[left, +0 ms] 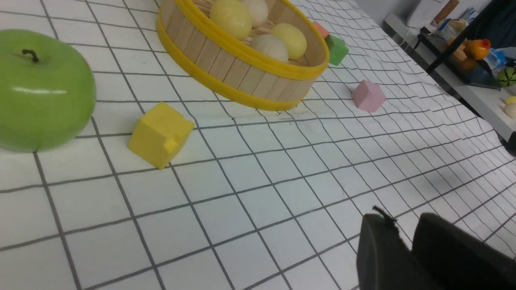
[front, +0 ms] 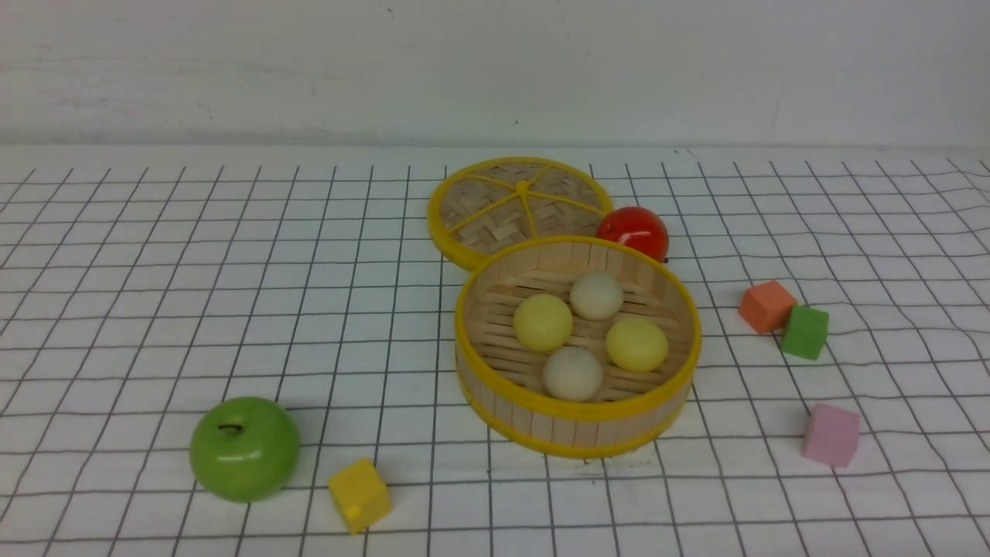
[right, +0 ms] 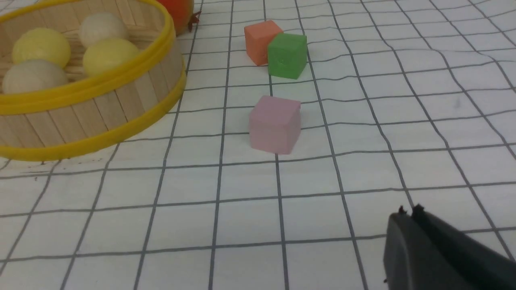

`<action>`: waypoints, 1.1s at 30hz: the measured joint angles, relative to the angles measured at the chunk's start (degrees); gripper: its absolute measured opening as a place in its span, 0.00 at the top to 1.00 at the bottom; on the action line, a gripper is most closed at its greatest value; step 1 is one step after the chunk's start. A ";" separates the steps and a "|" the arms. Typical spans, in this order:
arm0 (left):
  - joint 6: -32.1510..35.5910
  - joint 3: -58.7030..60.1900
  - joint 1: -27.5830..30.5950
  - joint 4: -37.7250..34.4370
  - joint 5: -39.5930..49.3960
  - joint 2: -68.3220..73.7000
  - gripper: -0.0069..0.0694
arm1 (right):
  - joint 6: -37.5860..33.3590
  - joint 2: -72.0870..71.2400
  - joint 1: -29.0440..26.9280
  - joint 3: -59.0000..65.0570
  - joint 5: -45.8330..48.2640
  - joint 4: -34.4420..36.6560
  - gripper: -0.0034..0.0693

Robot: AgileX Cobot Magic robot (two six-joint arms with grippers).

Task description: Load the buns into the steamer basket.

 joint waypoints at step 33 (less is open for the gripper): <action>-7.85 9.71 28.30 15.33 -3.36 -2.84 0.93 | -0.02 0.00 0.00 0.00 0.05 -0.13 0.94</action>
